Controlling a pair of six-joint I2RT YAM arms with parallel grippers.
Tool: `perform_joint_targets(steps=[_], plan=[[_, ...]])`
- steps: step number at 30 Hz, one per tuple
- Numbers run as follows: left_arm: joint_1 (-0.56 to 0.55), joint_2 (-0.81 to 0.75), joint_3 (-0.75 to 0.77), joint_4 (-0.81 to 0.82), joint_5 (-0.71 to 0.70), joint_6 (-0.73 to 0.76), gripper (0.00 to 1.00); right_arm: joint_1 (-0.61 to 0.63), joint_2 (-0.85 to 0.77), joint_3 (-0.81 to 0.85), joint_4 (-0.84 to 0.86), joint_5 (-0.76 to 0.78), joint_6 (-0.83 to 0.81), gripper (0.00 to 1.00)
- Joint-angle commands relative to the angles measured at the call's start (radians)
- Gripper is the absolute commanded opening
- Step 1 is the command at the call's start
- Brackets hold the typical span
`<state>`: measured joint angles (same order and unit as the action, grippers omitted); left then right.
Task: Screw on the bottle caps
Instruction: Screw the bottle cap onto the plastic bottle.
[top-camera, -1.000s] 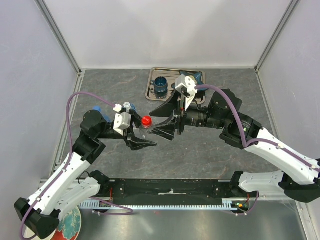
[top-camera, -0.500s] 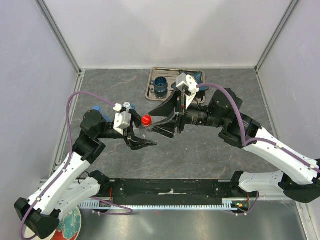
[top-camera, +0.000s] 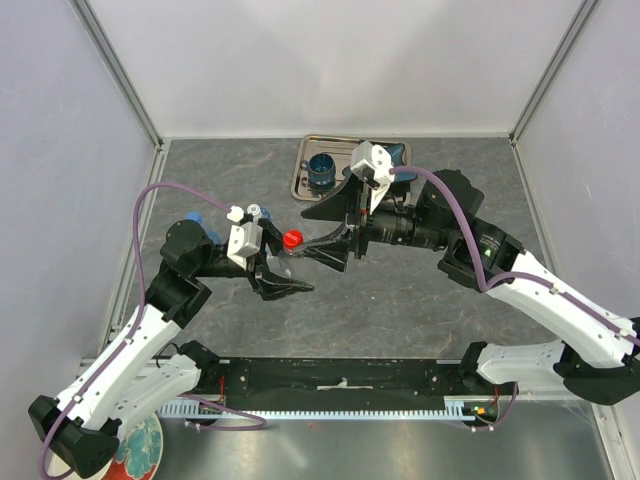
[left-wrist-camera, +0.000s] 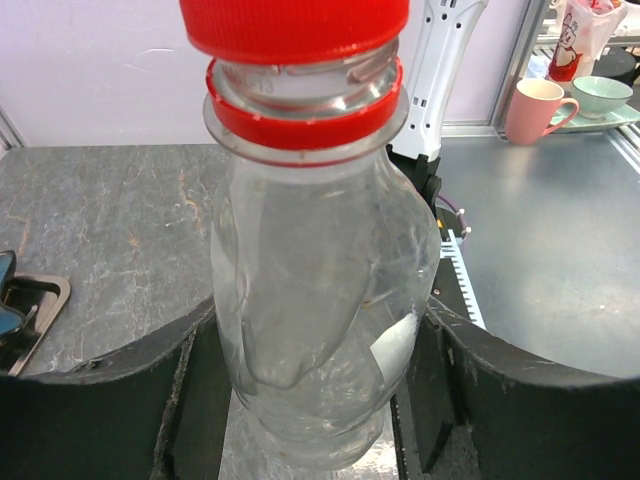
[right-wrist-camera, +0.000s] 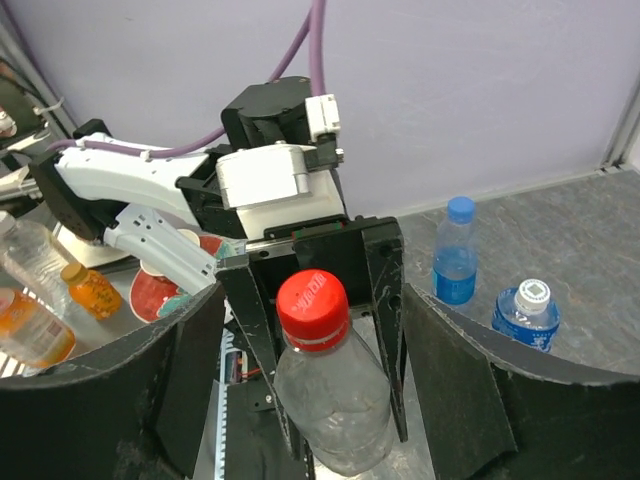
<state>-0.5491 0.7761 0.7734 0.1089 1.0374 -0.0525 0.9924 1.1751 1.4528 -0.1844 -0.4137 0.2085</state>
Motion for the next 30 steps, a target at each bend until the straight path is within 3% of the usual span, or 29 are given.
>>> perform_joint_targets(steps=[1,5,18,30], plan=[[0.006,-0.005,0.03,0.037,0.012,-0.037,0.02,-0.003,0.055,0.08,-0.036,-0.109,-0.069,0.79],[0.006,0.0,0.032,0.037,0.024,-0.041,0.02,-0.001,0.081,0.093,-0.04,-0.183,-0.077,0.78],[0.006,-0.003,0.029,0.038,0.032,-0.049,0.02,-0.012,0.1,0.106,-0.033,-0.194,-0.096,0.72],[0.005,-0.009,0.024,0.038,0.033,-0.052,0.02,-0.038,0.103,0.101,-0.001,-0.231,-0.077,0.61]])
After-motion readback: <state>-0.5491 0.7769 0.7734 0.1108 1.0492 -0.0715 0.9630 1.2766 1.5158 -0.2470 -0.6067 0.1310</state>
